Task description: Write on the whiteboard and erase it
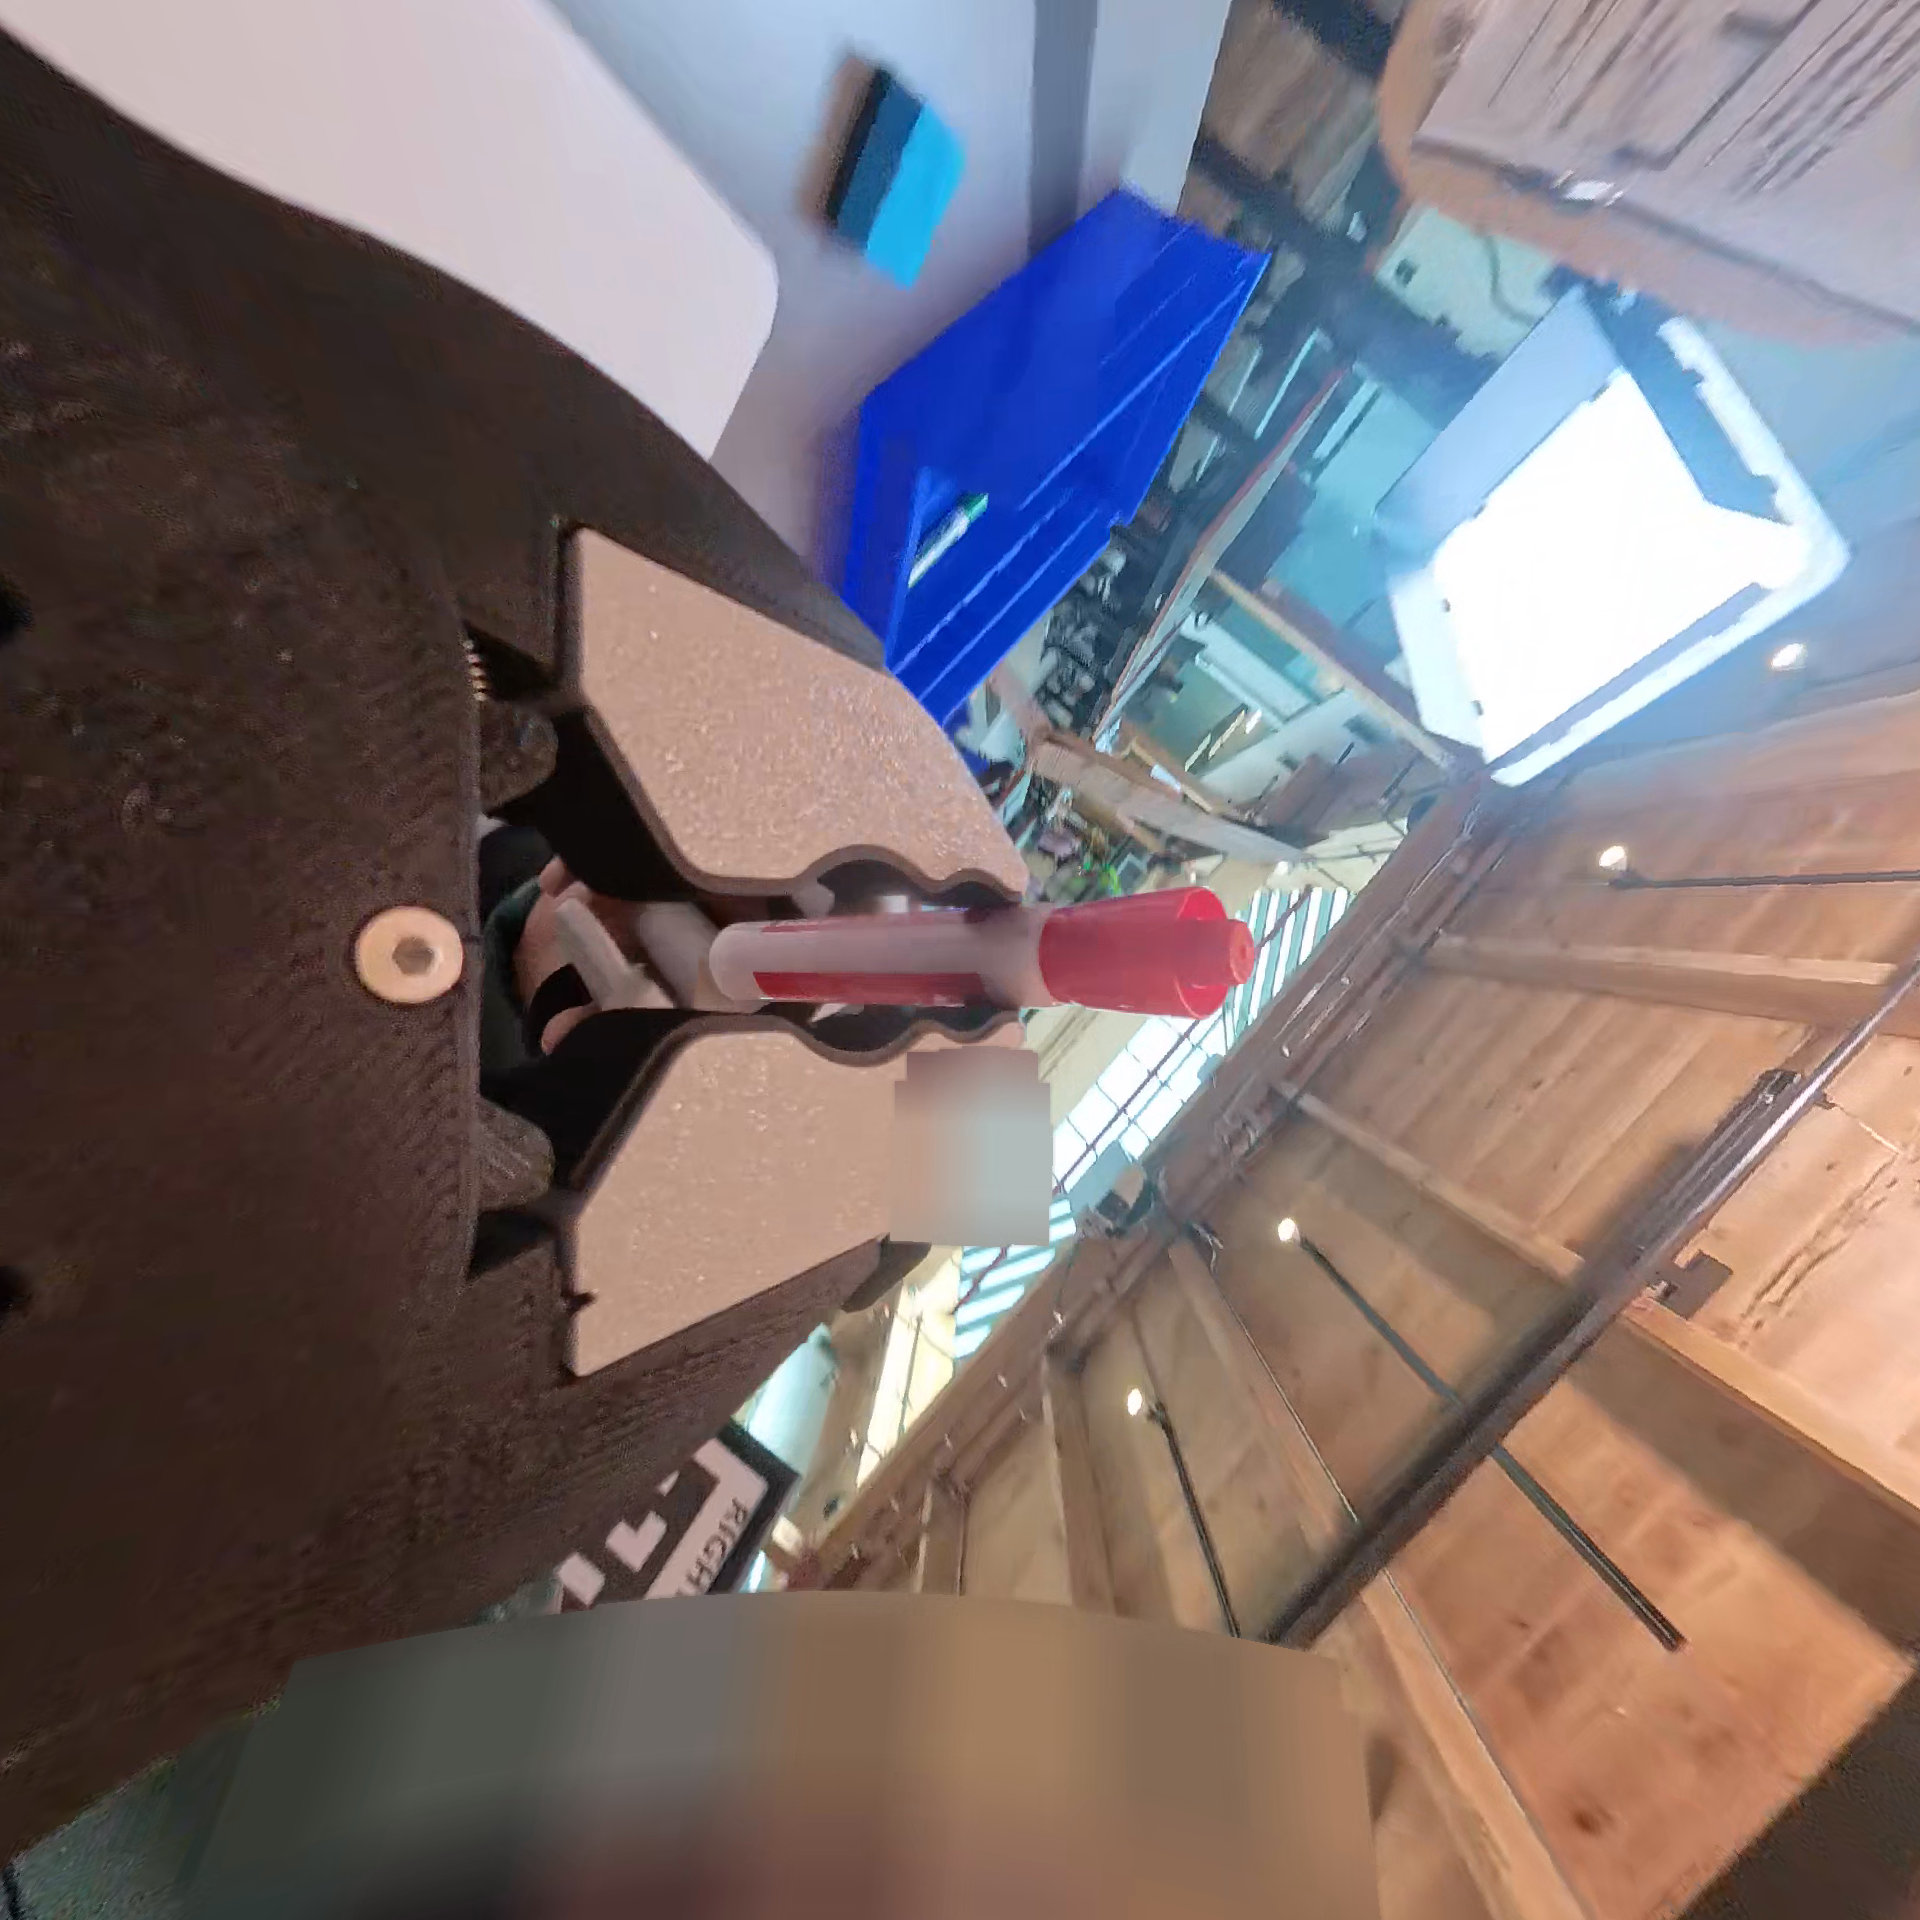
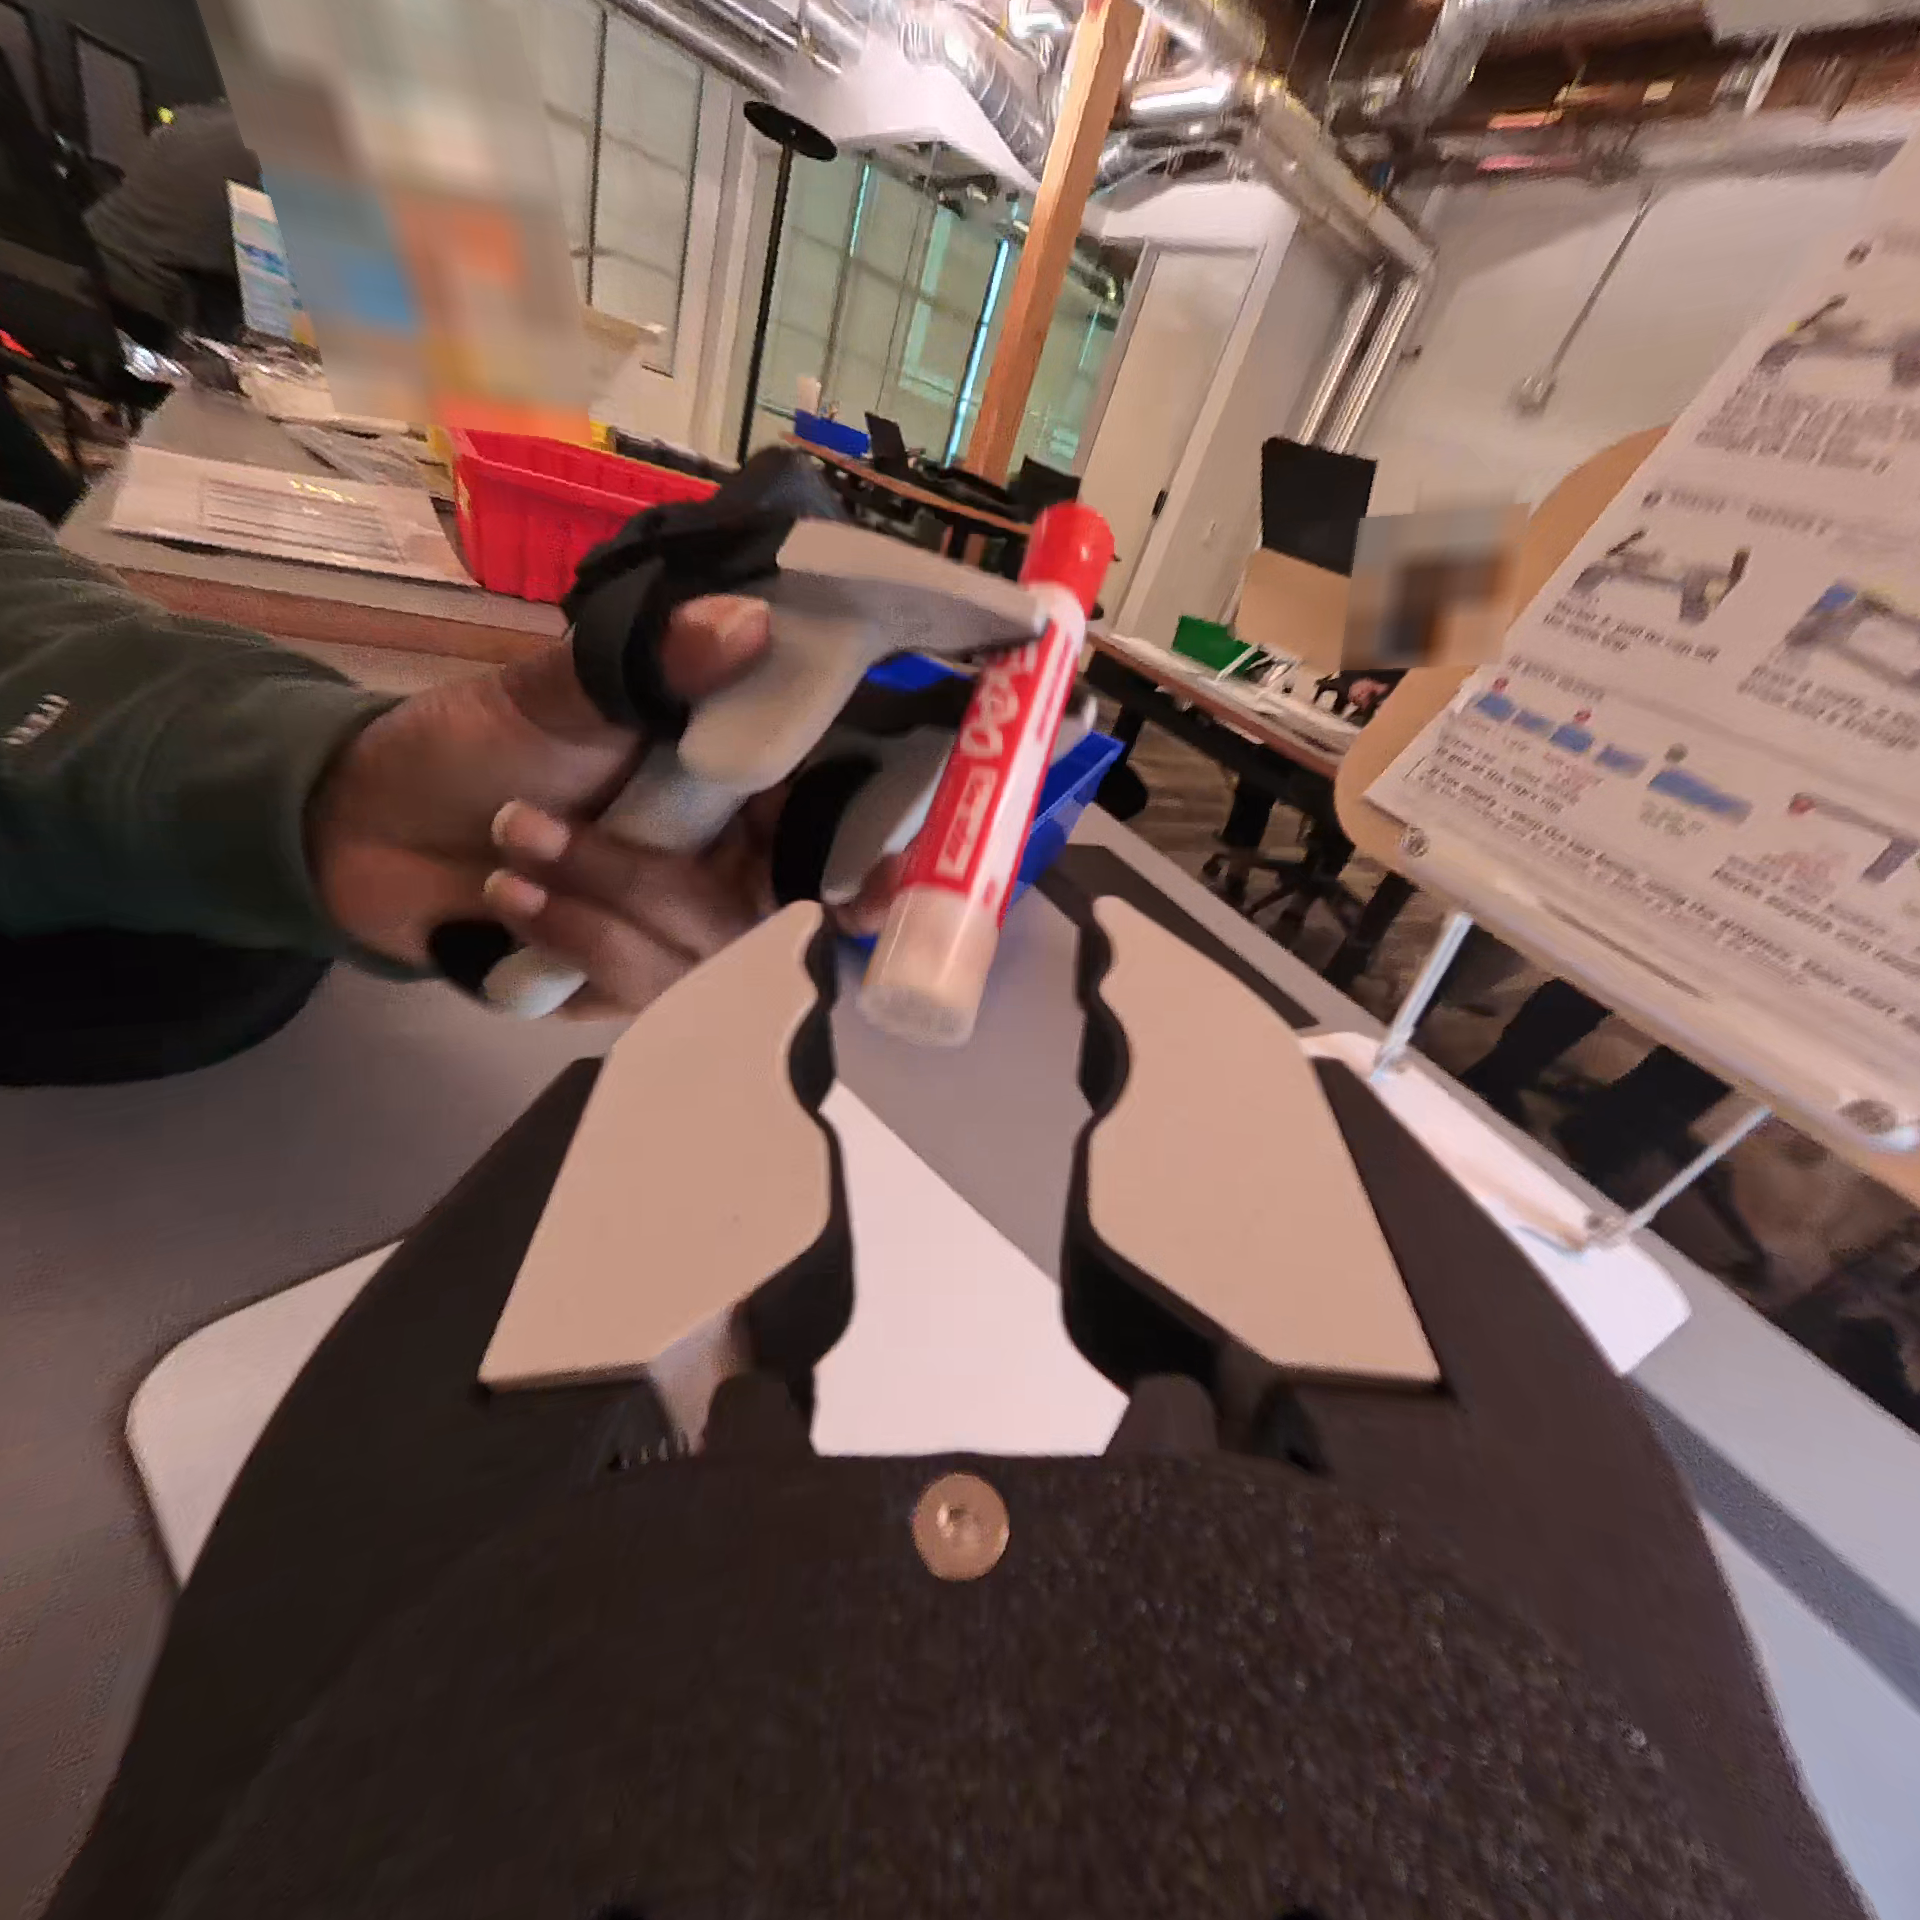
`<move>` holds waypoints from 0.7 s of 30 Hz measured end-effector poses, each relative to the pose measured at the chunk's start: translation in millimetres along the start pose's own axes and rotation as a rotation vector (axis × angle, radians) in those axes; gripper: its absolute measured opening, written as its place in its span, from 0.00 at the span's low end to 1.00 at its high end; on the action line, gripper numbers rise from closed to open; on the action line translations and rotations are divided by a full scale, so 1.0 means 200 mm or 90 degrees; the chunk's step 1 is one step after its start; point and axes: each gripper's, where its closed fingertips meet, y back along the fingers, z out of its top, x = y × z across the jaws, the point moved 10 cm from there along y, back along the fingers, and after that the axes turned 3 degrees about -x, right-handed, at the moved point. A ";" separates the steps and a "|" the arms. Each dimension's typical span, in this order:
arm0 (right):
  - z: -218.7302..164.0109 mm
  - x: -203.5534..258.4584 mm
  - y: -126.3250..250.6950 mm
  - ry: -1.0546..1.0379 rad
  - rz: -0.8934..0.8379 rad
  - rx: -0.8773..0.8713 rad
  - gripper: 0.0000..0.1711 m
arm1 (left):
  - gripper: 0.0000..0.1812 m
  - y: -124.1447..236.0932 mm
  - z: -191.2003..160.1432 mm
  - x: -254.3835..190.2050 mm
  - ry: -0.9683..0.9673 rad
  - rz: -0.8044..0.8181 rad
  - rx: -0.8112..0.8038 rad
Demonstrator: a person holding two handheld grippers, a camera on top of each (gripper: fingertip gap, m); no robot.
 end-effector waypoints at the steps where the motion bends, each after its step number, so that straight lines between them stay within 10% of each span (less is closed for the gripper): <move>1: 0.01 0.01 -0.01 0.020 -0.011 0.000 0.19 | 0.10 -0.01 -0.03 0.01 0.020 -0.012 -0.002; 8: -0.02 -0.09 0.08 -0.014 0.074 0.038 0.12 | 0.10 0.02 -0.13 0.10 0.084 -0.043 0.070; 21: -0.15 -0.13 0.13 -0.126 0.256 0.073 0.12 | 0.14 0.16 -0.09 0.07 -0.219 -0.031 0.305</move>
